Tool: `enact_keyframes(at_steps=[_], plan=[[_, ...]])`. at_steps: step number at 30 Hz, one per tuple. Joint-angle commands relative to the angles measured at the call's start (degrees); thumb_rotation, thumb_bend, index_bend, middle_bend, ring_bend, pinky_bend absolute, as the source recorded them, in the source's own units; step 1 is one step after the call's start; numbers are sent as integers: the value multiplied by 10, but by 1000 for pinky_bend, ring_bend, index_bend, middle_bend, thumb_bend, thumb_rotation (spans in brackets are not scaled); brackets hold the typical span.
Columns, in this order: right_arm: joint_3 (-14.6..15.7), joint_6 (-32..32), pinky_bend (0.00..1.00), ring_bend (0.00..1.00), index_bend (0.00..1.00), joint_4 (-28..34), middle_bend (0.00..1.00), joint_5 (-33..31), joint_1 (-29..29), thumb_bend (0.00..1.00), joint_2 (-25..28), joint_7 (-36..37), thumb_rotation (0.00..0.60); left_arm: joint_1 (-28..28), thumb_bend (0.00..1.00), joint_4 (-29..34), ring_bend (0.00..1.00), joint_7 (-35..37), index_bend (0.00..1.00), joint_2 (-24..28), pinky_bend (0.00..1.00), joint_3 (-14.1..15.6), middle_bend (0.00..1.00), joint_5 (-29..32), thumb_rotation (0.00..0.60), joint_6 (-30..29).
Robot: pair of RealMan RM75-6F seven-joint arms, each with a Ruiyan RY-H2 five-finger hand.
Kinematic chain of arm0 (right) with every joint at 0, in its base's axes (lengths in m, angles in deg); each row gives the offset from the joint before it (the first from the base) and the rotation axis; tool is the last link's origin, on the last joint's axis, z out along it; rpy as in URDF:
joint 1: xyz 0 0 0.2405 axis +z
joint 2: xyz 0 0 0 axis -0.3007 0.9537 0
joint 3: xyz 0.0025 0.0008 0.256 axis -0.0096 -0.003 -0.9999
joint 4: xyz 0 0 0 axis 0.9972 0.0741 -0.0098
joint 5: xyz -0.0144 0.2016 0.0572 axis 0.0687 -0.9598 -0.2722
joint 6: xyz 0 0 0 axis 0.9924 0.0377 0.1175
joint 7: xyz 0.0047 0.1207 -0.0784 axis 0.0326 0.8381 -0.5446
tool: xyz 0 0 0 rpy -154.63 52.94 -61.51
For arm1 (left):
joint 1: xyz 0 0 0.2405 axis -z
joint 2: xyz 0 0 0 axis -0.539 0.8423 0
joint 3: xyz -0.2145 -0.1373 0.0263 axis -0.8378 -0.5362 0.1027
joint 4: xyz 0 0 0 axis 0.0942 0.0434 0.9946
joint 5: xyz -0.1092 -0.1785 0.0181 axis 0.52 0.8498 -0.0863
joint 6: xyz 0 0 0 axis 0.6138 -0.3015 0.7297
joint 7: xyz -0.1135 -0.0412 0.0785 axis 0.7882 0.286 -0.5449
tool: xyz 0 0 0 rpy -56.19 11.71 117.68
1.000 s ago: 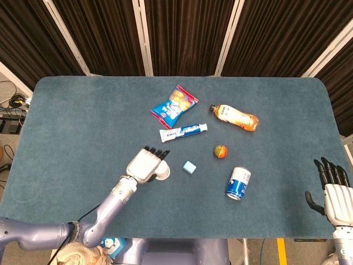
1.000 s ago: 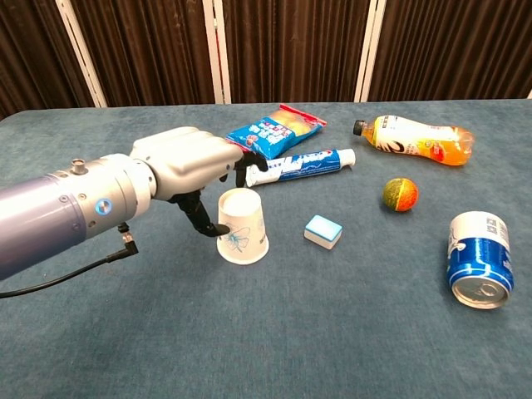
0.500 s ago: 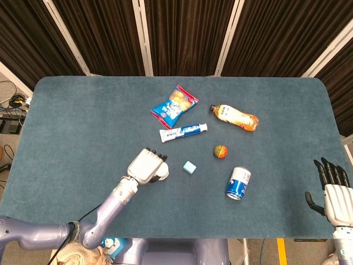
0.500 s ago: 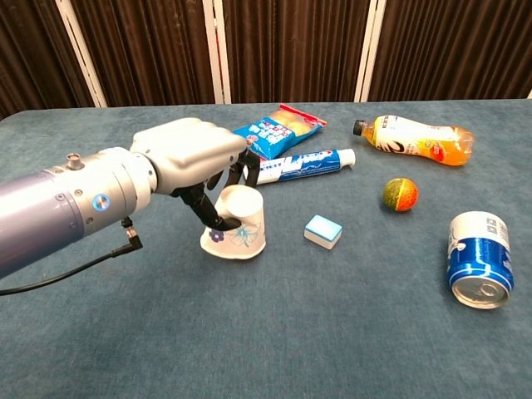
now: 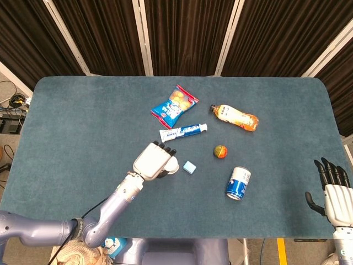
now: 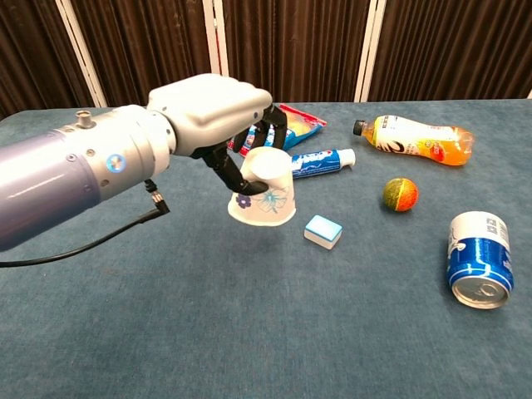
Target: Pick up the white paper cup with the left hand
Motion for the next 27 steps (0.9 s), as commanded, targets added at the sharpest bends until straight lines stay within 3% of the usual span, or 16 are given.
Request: enact_keyframes(at_steps=[1,20,27], plan=[[0,-1,17,0,0,1,0,0,0,386,0,1,600,9,305,-19,458,5,393,-17,488,-2,494,0,600,-2],[-4,6,17,0,0,4,0,-10,-2,386,10,24,600,70,305,-205,450,73,389,-162,484,-13,486,-24,600,18],[-4,4,17,0,0,6,0,-11,-4,386,13,29,600,80,303,-252,428,90,376,-191,470,-9,462,-38,600,24]])
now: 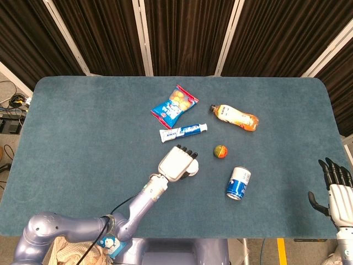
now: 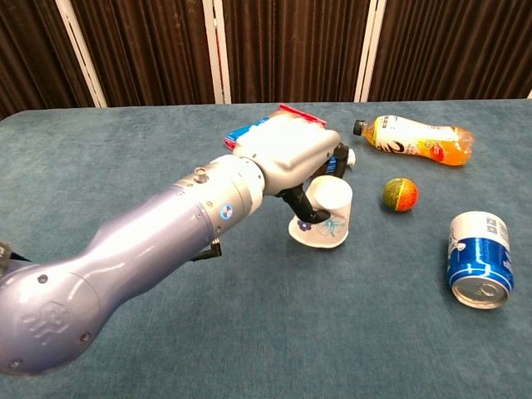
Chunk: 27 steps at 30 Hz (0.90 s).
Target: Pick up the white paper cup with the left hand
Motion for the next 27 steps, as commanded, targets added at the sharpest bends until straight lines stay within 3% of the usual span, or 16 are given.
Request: enact_keyframes(at_steps=[1,6,18,24,27], plan=[[0,0,17,0,0,0,0,-1,-1,386,1,1,600,4,302,-16,403,2,367,-10,459,3,438,-5,600,4],[0,0,17,0,0,2,0,-3,-2,386,3,2,600,3,287,-23,267,-19,300,-14,360,8,314,7,600,12],[1,-1,17,0,0,3,0,-2,-4,385,4,-1,600,-15,230,31,153,-52,135,10,226,17,131,12,600,-10],[2,-2,17,0,0,0,0,-3,-5,386,3,-6,600,-60,219,107,130,-53,103,70,195,42,106,-21,600,-71],[2,-3,17,0,0,-2,0,-3,-5,386,3,-8,600,-102,140,160,130,-32,93,125,171,73,100,-56,600,-120]])
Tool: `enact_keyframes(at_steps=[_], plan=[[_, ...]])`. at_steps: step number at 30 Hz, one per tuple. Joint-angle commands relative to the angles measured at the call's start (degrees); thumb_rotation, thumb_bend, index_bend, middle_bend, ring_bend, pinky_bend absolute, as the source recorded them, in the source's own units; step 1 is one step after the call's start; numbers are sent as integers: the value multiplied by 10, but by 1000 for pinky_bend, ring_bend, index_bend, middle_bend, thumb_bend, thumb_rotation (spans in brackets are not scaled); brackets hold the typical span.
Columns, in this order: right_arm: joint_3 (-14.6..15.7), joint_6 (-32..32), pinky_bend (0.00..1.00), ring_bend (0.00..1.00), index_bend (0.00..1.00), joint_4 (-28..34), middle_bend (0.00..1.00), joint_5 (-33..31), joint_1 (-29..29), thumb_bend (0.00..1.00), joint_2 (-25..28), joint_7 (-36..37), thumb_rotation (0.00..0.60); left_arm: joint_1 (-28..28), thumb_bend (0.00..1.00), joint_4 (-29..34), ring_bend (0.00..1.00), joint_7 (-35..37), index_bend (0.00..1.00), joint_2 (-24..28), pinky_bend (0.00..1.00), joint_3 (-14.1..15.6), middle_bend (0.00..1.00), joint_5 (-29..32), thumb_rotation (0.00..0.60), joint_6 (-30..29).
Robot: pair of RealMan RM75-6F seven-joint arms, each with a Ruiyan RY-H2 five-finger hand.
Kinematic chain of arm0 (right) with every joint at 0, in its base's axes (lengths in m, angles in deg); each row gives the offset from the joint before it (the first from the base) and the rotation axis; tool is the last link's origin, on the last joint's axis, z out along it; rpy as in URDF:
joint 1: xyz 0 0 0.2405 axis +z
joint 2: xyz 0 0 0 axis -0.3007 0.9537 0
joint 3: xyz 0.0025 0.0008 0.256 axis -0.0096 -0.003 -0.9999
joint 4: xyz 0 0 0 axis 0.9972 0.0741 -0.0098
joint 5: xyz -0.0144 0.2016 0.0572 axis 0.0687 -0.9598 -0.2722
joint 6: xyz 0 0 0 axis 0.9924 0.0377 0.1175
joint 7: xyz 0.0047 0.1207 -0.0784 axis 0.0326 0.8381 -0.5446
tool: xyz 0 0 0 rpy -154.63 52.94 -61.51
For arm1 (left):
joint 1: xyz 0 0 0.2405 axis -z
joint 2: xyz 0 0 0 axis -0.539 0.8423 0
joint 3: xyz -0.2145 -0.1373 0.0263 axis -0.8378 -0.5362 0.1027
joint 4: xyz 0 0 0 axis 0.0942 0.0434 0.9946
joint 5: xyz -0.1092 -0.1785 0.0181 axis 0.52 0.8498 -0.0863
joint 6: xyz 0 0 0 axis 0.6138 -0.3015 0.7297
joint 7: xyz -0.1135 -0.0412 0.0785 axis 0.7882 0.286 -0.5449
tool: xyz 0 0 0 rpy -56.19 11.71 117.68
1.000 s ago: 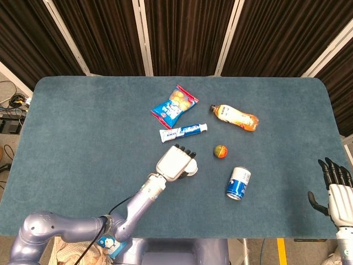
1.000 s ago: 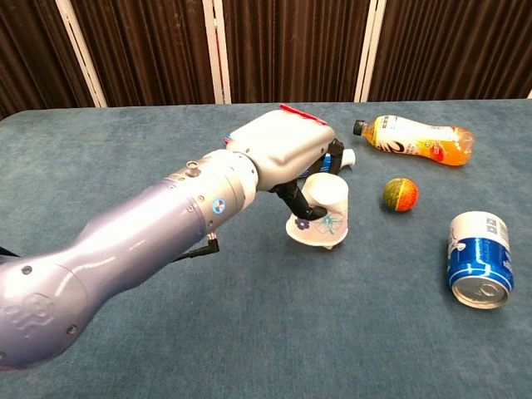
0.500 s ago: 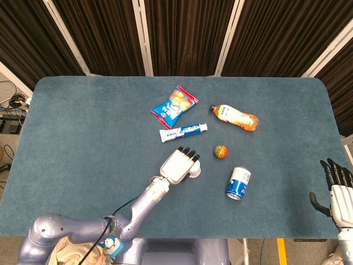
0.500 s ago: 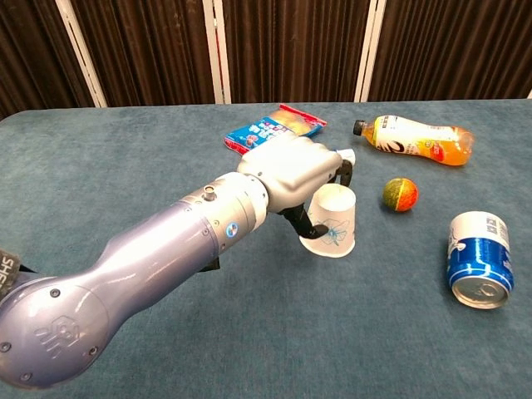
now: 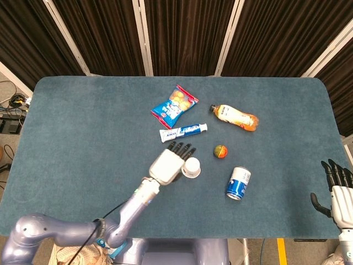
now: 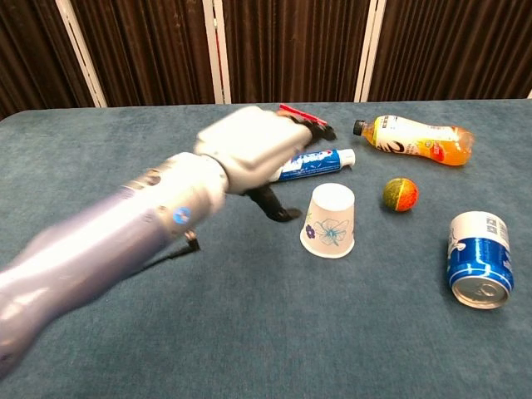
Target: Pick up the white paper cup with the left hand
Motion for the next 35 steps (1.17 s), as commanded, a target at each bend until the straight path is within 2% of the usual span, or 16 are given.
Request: enact_keyframes(at_steps=[1,3,7,12,18,22,26,31,35], plan=[[-1,0,17,0,0,-1,0,-1,0,386,0,-1,600,-58,116,72,128,27,88,78,167,45,97,-49,600,-62],[-1,1,17,0,0,-1,0,-3,1,386,-1,-4,600,-80,74,97,109,41,75,115,150,63,86,-65,600,-81],[0,-2,17,0,0,-1,0,0,1,386,-4,-18,600,-139,60,159,61,77,33,215,110,111,50,-95,600,-127],[0,-4,17,0,0,-2,0,1,1,385,-7,-27,600,-185,52,205,4,97,0,301,40,147,3,-118,600,-161],[1,-6,17,0,0,-4,0,5,2,386,-10,-36,600,-254,52,244,0,139,0,386,33,184,0,-137,600,-217],[2,-12,17,0,0,-8,0,12,1,385,-12,-38,600,-296,52,238,0,177,0,411,33,201,0,-155,600,-256],[3,-11,17,0,0,-10,0,14,1,386,-13,-38,600,-350,52,201,0,234,0,419,33,215,0,-172,600,-301],[3,-9,17,0,0,-10,0,17,4,385,-17,-44,600,-394,52,118,0,301,0,395,32,201,0,-177,600,-337],[3,-5,17,0,0,-11,0,18,7,385,-21,-49,600,-405,52,93,0,324,0,387,32,185,0,-169,600,-332]])
